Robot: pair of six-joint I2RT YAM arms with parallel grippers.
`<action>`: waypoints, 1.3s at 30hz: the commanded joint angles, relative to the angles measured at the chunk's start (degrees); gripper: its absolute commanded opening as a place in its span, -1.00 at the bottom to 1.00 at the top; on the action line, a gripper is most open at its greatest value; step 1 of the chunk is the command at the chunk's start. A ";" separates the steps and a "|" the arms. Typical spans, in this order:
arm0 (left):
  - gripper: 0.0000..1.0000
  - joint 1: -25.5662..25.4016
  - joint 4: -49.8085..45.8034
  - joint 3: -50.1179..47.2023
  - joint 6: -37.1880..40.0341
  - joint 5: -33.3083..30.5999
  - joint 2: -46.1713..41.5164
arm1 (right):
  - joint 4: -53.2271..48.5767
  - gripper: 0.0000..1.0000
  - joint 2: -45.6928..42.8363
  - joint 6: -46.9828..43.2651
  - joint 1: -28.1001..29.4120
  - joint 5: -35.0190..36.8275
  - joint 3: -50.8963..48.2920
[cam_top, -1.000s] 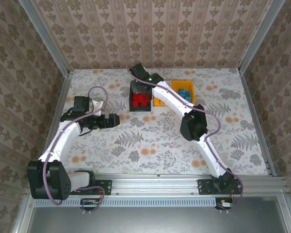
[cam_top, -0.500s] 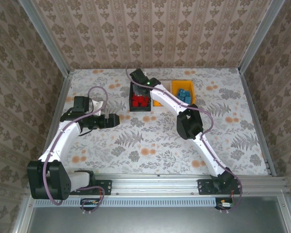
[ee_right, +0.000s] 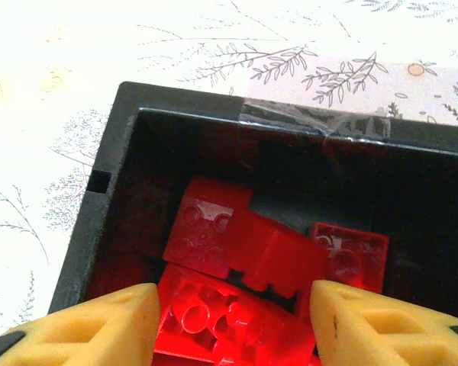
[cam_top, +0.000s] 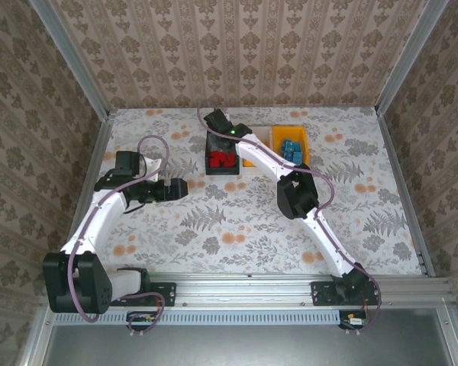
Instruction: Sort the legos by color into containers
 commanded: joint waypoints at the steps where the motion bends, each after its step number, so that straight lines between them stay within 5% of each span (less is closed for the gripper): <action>1: 0.99 0.39 -0.36 1.04 0.91 0.84 -0.06 | -0.90 0.15 0.18 0.33 -0.41 0.28 1.69; 15: 1.00 0.48 -0.10 1.12 0.95 1.70 -0.17 | -0.72 0.16 -3.91 3.67 -0.85 -6.20 1.48; 29: 1.00 0.48 0.69 1.02 1.18 2.20 -2.97 | -6.19 0.28 -16.75 8.12 -4.51 -37.30 -5.73; 39: 1.00 0.46 3.69 1.15 -1.19 -2.05 -10.98 | -9.92 0.69 -36.46 -2.42 -6.66 -28.84 -25.99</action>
